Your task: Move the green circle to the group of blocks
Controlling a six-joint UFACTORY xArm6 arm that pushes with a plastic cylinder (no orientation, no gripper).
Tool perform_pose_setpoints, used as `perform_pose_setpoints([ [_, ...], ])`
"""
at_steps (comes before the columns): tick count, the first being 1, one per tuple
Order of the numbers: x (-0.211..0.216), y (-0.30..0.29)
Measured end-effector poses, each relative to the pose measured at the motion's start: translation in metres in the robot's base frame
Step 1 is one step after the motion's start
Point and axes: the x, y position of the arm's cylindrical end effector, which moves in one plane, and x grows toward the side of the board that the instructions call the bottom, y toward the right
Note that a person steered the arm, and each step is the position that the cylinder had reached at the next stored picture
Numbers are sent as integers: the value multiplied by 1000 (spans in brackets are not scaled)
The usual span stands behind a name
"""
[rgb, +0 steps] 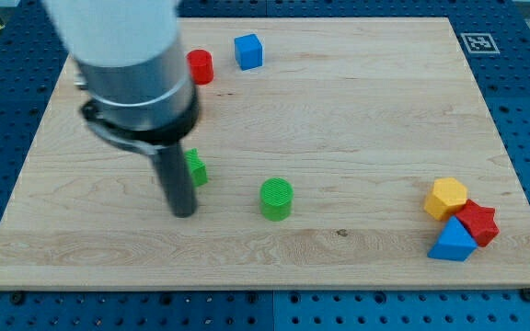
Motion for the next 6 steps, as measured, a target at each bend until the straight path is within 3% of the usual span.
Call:
perform_pose_setpoints([
  [2, 0, 98],
  [6, -17, 136],
])
